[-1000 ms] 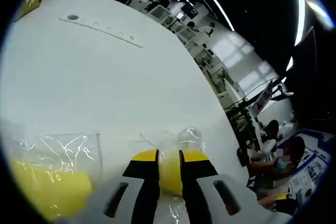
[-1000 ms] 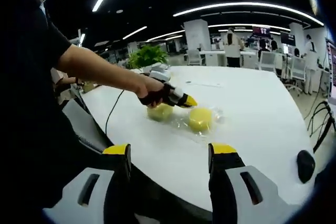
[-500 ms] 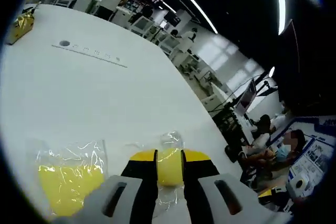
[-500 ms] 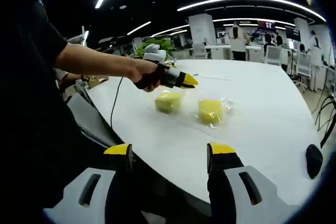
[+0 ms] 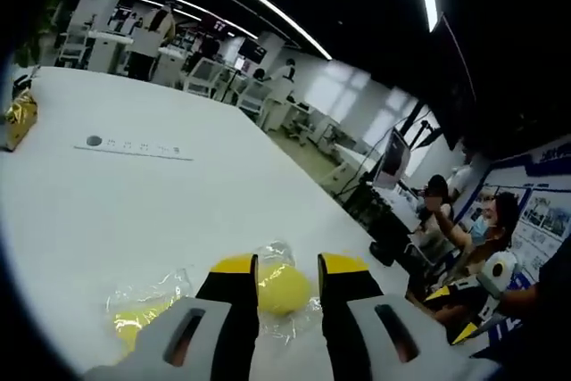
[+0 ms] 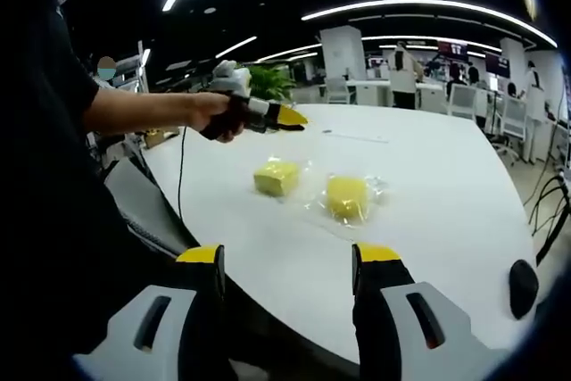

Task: Compare the silicone blocks by pressing each to a similar depth, holding the contact briefly, and releasing to observe deformation and rebound differences across the visible hardness samples.

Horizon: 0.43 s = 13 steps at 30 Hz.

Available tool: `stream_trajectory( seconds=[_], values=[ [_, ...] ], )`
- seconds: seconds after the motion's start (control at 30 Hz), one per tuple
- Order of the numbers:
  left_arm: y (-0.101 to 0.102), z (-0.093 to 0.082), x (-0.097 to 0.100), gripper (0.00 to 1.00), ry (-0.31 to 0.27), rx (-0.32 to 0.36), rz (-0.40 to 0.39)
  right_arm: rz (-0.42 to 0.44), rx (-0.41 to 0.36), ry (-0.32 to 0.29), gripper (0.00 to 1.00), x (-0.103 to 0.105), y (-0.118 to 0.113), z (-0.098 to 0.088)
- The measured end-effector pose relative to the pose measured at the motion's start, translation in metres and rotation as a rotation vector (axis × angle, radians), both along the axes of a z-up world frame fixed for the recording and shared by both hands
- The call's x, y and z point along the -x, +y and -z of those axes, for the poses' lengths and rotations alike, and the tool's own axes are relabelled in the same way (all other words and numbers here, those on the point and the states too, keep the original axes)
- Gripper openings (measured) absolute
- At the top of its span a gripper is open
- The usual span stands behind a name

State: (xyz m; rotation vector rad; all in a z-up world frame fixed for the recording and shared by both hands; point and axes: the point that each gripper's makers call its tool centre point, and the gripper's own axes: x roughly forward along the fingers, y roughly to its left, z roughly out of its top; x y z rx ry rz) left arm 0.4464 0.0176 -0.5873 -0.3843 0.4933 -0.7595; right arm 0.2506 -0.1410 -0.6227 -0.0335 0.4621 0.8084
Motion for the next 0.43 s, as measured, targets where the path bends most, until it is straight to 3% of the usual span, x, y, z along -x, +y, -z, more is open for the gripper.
stream_trajectory(
  seconds=[0.2, 0.27, 0.43],
  values=[
    [0.023, -0.027, 0.011, 0.27, -0.051, 0.016, -0.029, -0.03, 0.01, -0.005, 0.52, -0.006, 0.005, -0.001],
    [0.033, -0.033, 0.014, 0.28, -0.077, -0.001, -0.041, -0.032, 0.014, -0.008, 0.52, -0.007, 0.007, -0.002],
    [0.051, -0.045, 0.024, 0.31, -0.093, 0.034, -0.072, -0.042, 0.017, -0.01, 0.52, -0.008, 0.008, -0.002]
  ],
)
